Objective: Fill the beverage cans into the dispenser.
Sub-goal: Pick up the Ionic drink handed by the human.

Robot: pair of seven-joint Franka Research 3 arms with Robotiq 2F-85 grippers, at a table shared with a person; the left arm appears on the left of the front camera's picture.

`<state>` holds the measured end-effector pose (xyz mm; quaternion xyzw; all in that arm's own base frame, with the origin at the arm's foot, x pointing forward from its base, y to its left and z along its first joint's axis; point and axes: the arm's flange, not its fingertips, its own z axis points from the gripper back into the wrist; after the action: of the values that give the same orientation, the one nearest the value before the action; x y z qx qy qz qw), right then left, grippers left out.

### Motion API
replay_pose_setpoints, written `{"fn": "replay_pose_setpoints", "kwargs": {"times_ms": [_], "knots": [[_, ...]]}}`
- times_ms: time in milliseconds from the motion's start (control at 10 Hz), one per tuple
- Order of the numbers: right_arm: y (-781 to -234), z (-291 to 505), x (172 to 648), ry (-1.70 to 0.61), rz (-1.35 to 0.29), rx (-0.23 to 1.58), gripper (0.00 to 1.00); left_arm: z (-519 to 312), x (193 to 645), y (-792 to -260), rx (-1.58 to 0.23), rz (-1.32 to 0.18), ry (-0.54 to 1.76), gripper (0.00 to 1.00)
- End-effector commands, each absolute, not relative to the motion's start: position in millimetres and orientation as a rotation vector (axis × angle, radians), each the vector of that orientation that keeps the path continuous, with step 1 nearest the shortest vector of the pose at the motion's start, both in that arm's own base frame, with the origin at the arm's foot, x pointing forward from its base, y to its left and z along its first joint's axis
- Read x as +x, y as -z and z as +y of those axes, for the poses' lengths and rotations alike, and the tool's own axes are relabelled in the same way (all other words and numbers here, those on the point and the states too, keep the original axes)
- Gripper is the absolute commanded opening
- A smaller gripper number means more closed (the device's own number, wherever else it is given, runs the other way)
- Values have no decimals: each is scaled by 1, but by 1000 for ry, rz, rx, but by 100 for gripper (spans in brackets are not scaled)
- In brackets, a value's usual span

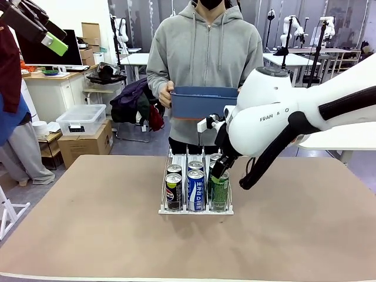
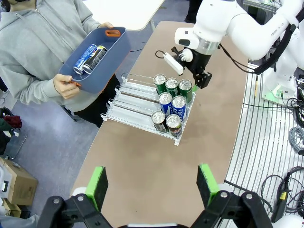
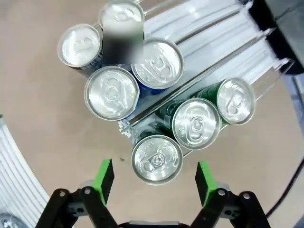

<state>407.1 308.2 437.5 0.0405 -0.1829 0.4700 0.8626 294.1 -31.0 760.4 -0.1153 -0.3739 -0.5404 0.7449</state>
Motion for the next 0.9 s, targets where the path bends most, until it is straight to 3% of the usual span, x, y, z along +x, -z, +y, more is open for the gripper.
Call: {"fn": "replay_pose_setpoints", "kwargs": {"times_ms": [0,300,800], "knots": [[-474,279,394,-1050,-452,110,91,-31,294,-760,-253,-818,1182,100],[-535,238,398,-1096,-511,176,91,-31,294,-760,-253,-818,1182,100],[-649,163,401,-916,-569,319,91,-31,294,-760,-253,-818,1182,100]]}}
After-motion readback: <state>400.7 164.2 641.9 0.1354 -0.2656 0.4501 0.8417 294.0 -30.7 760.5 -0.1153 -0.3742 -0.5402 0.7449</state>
